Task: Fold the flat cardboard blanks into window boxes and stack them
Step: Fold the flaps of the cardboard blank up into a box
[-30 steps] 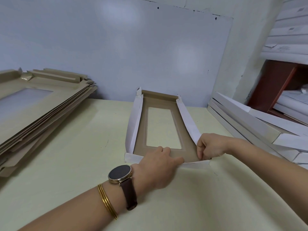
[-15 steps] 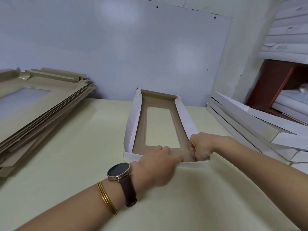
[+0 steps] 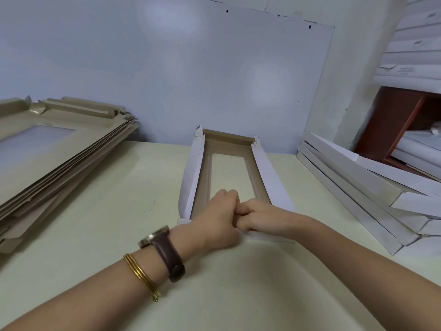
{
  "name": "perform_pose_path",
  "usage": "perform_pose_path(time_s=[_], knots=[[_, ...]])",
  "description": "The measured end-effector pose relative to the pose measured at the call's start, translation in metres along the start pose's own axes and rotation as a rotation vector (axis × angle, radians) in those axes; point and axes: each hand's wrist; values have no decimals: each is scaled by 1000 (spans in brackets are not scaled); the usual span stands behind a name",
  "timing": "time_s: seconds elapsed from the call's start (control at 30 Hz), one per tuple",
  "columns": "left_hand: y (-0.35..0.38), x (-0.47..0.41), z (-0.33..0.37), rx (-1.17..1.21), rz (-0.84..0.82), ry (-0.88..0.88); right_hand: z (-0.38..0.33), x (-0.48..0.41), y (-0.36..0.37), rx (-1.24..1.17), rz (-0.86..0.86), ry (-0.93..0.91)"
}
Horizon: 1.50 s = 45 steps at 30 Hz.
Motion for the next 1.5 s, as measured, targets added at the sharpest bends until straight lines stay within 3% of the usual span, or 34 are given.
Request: perform_pose_path(time_s=[0.1, 0.17, 0.27, 0.33, 0.4, 0.5, 0.83, 1.07, 1.5], knots=[[-25, -1, -3, 207, -54, -62, 11, 0, 4, 17, -8, -62], [-42, -7, -14, 234, 40, -165, 16, -2, 7, 94, 17, -121], [-62, -14, -37, -80, 205, -341, 18, -4, 11, 217, 24, -193], [-68, -14, -52, -267, 161, -471, 18, -5, 12, 323, 13, -195], [-69, -12, -63, -289, 55, -545, 17, -6, 13, 401, -18, -182], [-63, -13, -70, -290, -62, -568, 12, -5, 16, 479, -39, -165], [-60, -17, -57, -149, -148, -639, 6, -7, 16, 469, -24, -177], [-62, -19, -56, -117, -247, -629, 1, -9, 17, 538, -111, -153], [-68, -12, -56, 52, -301, -622, -9, -19, 16, 574, -167, -186]])
Point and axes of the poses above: each hand's wrist, its own x-axis away from the middle knuckle, its own y-axis out of the palm, z = x × y, and after that the axes turned 3 degrees about y, right-handed
